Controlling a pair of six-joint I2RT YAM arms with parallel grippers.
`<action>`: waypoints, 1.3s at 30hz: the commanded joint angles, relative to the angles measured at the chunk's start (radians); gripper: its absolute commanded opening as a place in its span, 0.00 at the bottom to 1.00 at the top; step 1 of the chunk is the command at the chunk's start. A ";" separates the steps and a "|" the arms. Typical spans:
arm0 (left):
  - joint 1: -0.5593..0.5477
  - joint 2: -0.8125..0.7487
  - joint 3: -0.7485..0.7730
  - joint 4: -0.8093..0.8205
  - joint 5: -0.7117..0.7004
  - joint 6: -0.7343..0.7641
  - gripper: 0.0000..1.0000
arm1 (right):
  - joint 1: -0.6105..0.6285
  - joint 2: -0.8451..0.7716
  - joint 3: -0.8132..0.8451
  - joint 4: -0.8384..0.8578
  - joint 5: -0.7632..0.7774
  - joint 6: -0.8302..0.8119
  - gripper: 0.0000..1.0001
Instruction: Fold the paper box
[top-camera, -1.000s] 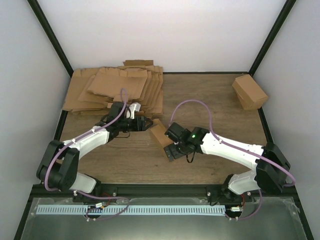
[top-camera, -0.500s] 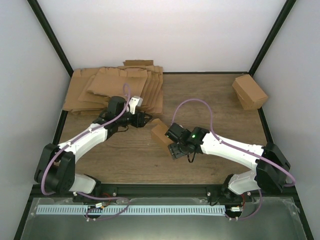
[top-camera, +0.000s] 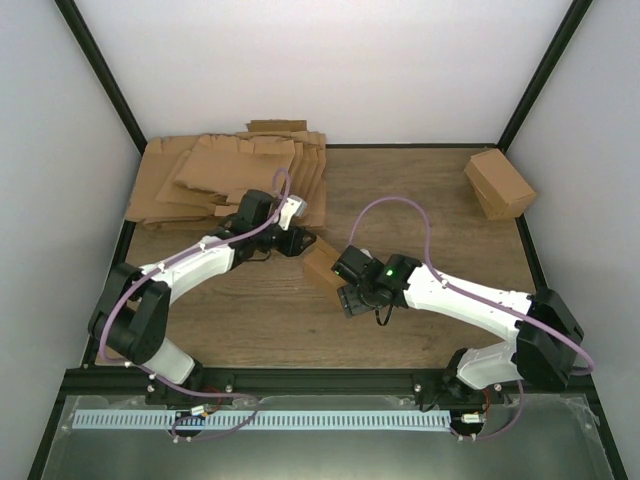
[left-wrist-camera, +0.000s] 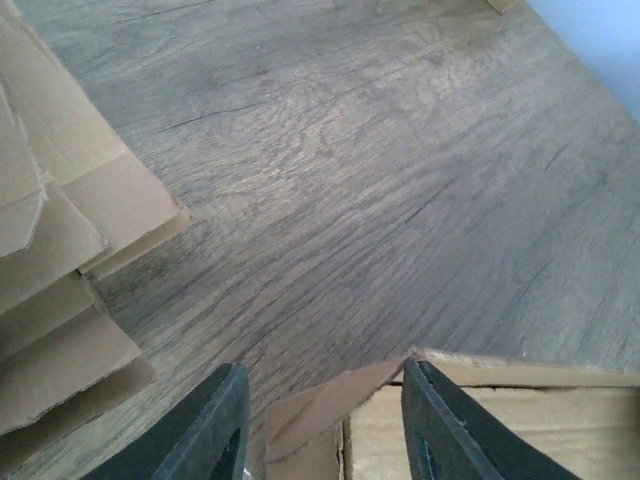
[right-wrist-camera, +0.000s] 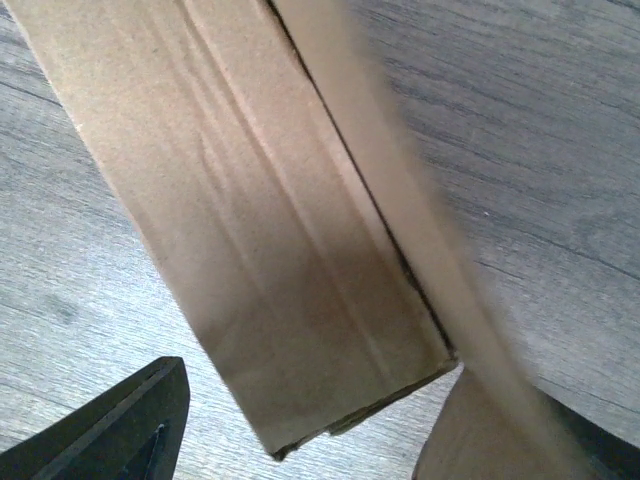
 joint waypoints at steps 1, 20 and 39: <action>-0.035 -0.011 0.020 -0.031 -0.050 0.032 0.41 | 0.008 -0.013 0.012 0.009 0.006 0.037 0.76; -0.153 -0.080 -0.070 -0.033 -0.259 -0.187 0.07 | 0.007 -0.023 0.007 0.039 -0.013 0.063 0.74; -0.189 -0.086 -0.036 -0.143 -0.374 -0.092 0.04 | -0.064 -0.074 -0.026 0.003 -0.032 0.036 0.76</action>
